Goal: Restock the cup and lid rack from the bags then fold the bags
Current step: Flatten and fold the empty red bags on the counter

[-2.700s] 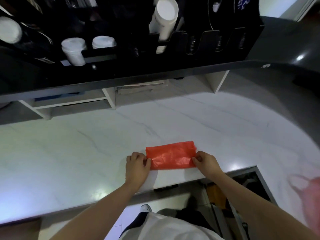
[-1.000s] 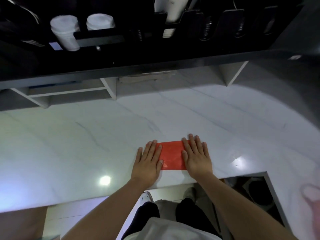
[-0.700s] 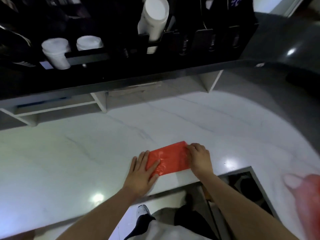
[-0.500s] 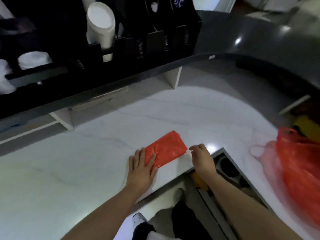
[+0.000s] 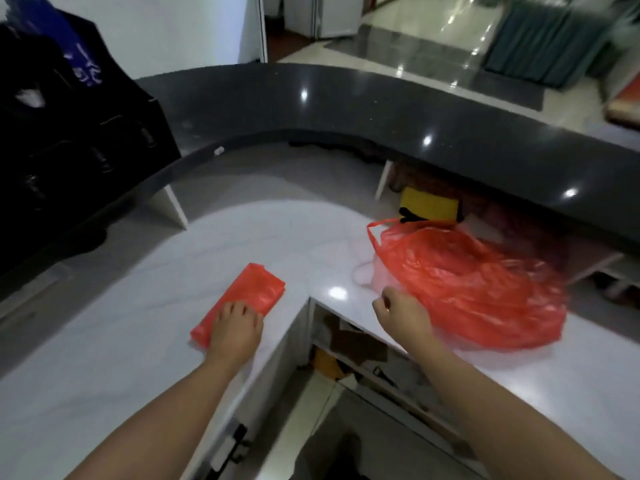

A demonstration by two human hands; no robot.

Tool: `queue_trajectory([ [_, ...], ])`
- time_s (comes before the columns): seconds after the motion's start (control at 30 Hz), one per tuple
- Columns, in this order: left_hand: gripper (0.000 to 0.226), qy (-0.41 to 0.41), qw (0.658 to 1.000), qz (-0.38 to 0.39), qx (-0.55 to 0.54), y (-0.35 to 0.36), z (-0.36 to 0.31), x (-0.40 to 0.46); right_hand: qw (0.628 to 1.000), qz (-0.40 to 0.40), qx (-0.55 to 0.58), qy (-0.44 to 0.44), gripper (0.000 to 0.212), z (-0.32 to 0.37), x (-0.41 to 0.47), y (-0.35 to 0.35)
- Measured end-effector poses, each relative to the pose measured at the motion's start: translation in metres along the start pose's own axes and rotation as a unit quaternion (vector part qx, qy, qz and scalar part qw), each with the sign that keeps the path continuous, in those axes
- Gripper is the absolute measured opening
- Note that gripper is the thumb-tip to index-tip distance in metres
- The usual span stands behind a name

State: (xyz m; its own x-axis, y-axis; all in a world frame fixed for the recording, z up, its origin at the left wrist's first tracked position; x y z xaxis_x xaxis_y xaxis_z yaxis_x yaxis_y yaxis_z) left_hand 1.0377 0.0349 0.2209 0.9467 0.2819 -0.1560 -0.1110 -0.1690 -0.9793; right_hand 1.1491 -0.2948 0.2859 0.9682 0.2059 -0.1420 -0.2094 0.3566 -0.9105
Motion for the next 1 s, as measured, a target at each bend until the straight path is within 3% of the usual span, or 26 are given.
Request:
queue_trajectory([
  [0.27, 0.031, 0.085, 0.992, 0.045, -0.08, -0.045, -0.179, 0.07, 0.998, -0.057, -0.005, 0.02, 0.025, -0.07, 0.044, -0.093],
  [0.53, 0.034, 0.056, 0.983, 0.125, -0.121, -0.03, -0.256, 0.105, 0.996, -0.044, -0.058, -0.043, 0.019, -0.104, 0.039, -0.111],
  [0.6, 0.043, 0.022, 0.957, 0.199, -0.211, -0.01, -0.263, 0.105, 0.993, -0.029, -0.081, -0.078, 0.023, -0.101, 0.032, -0.098],
  [0.7, 0.051, -0.092, 0.849, 0.308, -0.419, 0.023, -0.271, 0.097, 0.986, -0.03, -0.125, -0.105, 0.025, -0.098, 0.024, -0.074],
  [0.77, 0.048, -0.121, 0.802, 0.334, -0.48, 0.033, -0.28, 0.101, 0.987, -0.046, -0.127, -0.088, 0.026, -0.099, 0.024, -0.067],
  [1.0, 0.025, -0.088, 0.761, 0.299, -0.57, 0.033, -0.307, 0.13, 0.989, -0.004, -0.149, 0.013, 0.045, -0.099, 0.039, -0.048],
])
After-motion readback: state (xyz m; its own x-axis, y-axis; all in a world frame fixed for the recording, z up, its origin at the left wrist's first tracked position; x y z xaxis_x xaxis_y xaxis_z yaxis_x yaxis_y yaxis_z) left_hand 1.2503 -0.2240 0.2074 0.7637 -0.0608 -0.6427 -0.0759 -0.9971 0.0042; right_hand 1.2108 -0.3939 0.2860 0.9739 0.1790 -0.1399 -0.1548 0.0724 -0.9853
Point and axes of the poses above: each hand's wrist, its own x-axis towards the middle knuckle, its own y-axis out of the palm, z = x × y, the point moved 10 cm from there along x, towards the middle knuckle, and after that the axes turned 4 degrees about z, right-handed, at the moved point
